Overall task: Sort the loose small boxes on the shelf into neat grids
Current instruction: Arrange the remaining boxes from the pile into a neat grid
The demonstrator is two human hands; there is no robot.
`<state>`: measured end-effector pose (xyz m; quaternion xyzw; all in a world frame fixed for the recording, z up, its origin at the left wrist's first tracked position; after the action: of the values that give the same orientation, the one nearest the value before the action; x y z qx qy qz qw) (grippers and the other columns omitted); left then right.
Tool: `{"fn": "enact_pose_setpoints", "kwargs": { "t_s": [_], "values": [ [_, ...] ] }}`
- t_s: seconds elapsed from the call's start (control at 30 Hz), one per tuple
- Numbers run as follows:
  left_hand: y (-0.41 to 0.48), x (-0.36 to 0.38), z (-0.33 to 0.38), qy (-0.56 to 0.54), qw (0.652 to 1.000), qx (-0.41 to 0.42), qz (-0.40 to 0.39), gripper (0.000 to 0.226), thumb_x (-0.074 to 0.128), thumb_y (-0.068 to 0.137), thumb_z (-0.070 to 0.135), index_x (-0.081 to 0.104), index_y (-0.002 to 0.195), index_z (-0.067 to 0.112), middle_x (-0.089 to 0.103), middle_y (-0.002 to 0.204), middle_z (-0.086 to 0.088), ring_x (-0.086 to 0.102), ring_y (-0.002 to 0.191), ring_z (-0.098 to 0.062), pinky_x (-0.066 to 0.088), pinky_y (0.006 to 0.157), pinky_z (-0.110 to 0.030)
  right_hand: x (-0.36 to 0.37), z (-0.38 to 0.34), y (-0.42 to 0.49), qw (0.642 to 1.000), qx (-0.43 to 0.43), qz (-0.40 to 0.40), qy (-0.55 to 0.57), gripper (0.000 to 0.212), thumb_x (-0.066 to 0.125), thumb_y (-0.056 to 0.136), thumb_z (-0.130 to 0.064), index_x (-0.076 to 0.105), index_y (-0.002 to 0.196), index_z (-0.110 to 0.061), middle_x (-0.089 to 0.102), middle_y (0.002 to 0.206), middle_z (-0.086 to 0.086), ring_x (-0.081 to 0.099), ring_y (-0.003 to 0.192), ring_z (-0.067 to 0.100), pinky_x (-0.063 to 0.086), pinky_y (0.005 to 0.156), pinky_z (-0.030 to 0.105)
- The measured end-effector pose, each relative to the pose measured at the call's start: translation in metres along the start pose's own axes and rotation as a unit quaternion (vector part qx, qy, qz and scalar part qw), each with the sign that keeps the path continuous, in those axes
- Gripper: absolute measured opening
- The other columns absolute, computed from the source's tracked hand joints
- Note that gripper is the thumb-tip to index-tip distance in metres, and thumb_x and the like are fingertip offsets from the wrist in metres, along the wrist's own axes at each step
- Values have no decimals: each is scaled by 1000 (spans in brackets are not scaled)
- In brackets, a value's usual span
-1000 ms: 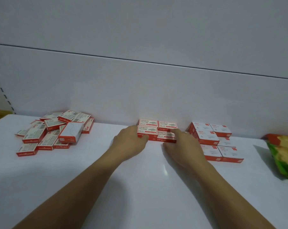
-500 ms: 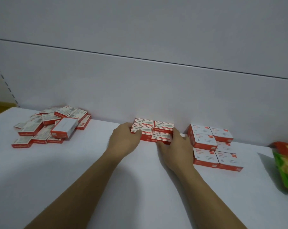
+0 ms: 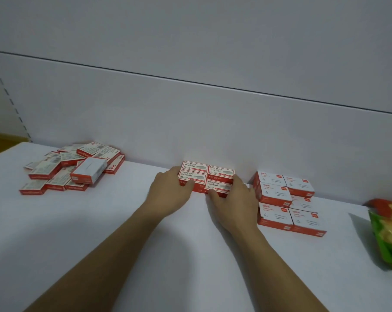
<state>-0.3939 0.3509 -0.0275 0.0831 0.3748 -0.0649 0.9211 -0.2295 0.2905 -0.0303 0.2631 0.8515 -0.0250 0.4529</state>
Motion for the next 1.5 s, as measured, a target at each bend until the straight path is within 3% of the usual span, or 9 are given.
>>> {"fn": "enact_pose_setpoints", "kwargs": {
  "t_s": [0.13, 0.2, 0.4, 0.6, 0.77, 1.0, 1.17, 1.37, 1.5],
  "values": [
    [-9, -19, 15, 161, 985, 44, 30, 55, 53, 90, 47, 37, 137, 22, 48, 137, -3, 41, 126, -25, 36, 102, -42, -15, -27, -8, 988, -55, -14, -142, 86, 56, 84, -62, 17, 149, -22, 12, 159, 10, 14, 145, 32, 17, 116, 45],
    [-13, -36, 25, 210, 973, 82, 53, 54, 49, 92, 47, 37, 138, 22, 44, 141, -3, 36, 129, -24, 31, 104, -40, -24, -51, -10, 982, -125, -12, -143, 84, 56, 85, -59, 17, 150, -22, 6, 160, 9, 10, 145, 29, 17, 116, 43],
    [-29, -90, 13, 304, 944, 109, 73, 51, 43, 92, 51, 39, 138, 30, 40, 145, 4, 29, 133, -19, 24, 108, -41, -11, -114, 0, 950, -273, -88, -122, 80, 58, 85, -54, 21, 149, -23, 19, 157, 4, 17, 142, 23, 20, 113, 36],
    [-48, -143, -33, 338, 936, 28, 96, 56, 39, 92, 56, 32, 141, 32, 35, 150, 5, 28, 137, -21, 21, 112, -43, 28, -179, -12, 905, -369, -177, -114, 73, 56, 87, -53, 26, 148, -26, 19, 158, 1, 17, 143, 22, 19, 114, 38],
    [-66, -192, -73, 362, 923, -46, 124, 56, 39, 91, 57, 35, 141, 30, 38, 148, 2, 32, 133, -21, 26, 107, -42, 61, -239, -27, 877, -424, -197, -113, 65, 57, 87, -51, 35, 143, -24, 36, 149, 1, 31, 134, 23, 28, 107, 38],
    [-81, -229, -110, 356, 917, -124, 133, 59, 39, 91, 59, 33, 142, 29, 38, 147, 2, 29, 135, -21, 23, 109, -45, 113, -300, -21, 883, -394, -209, -145, 49, 53, 89, -51, 50, 131, -25, 52, 128, 6, 49, 116, 26, 42, 89, 38],
    [-81, -234, -114, 357, 917, -123, 129, 59, 39, 91, 58, 33, 141, 29, 39, 147, 2, 31, 133, -21, 24, 108, -46, 146, -321, -15, 876, -373, -225, -205, 42, 64, 82, -49, 59, 115, -23, 64, 107, -1, 56, 89, 19, 42, 67, 29],
    [-81, -233, -123, 344, 925, -108, 121, 57, 40, 91, 58, 37, 140, 28, 41, 145, 2, 33, 131, -20, 26, 106, -45, 158, -325, -1, 882, -362, -191, -235, 46, 73, 74, -53, 60, 102, -19, 64, 97, -1, 58, 83, 19, 42, 64, 28],
    [-76, -231, -126, 331, 930, -93, 126, 56, 40, 91, 58, 38, 138, 27, 43, 144, 2, 36, 129, -19, 28, 105, -43, 160, -326, 7, 887, -364, -157, -236, 30, 70, 80, -41, 65, 96, -16, 66, 91, 2, 62, 79, 22, 43, 59, 28]
  ]
}}
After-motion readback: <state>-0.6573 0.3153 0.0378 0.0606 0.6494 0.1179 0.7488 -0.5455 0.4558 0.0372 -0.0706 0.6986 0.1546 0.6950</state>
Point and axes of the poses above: each hand's wrist, its own y-axis towards the middle knuckle, its own x-axis out of the palm, z = x × y, the point moved 8 cm from there along y, towards the middle knuckle
